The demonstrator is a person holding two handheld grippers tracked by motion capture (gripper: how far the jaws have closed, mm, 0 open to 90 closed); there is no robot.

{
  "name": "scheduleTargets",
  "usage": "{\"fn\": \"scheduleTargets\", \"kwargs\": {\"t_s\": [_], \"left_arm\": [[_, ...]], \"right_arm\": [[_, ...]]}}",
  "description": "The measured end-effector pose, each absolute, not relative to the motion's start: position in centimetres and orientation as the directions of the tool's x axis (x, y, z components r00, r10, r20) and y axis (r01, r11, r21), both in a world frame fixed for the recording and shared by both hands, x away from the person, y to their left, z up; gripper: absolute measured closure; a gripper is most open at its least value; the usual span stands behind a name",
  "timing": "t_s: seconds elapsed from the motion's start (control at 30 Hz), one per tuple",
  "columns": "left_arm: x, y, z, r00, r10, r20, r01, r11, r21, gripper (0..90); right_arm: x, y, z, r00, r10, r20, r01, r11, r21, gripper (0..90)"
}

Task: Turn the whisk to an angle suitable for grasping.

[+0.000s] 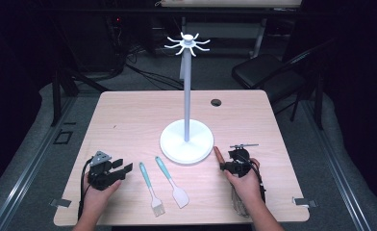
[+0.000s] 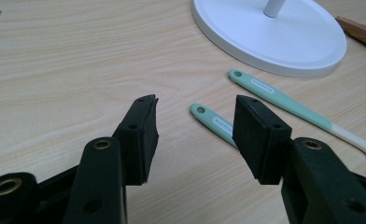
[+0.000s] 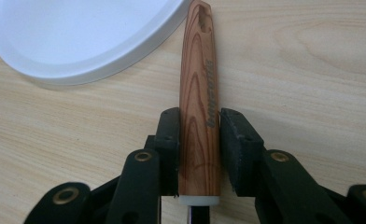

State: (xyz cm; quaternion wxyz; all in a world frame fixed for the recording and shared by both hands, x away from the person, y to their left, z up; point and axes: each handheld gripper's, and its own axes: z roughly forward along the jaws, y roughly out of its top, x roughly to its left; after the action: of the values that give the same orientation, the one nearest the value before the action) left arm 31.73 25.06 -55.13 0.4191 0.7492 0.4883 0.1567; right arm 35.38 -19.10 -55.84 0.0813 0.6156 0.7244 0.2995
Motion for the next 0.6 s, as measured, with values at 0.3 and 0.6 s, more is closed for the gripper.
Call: {"fn": "scheduleTargets", "kwargs": {"t_s": [0.3, 0.6], "left_arm": [[31.77, 25.12, -55.16, 0.475, 0.862, -0.176, 0.599, -0.171, 0.782, 49.9], [31.75, 25.02, -55.14, 0.48, 0.86, -0.172, 0.597, -0.176, 0.783, 50.6]], "right_arm": [[35.57, -18.54, -56.02, -0.236, 0.948, 0.214, 0.855, 0.098, 0.51, 67.7], [35.81, -18.12, -55.43, -0.258, 0.954, 0.153, 0.847, 0.147, 0.511, 70.4]]}}
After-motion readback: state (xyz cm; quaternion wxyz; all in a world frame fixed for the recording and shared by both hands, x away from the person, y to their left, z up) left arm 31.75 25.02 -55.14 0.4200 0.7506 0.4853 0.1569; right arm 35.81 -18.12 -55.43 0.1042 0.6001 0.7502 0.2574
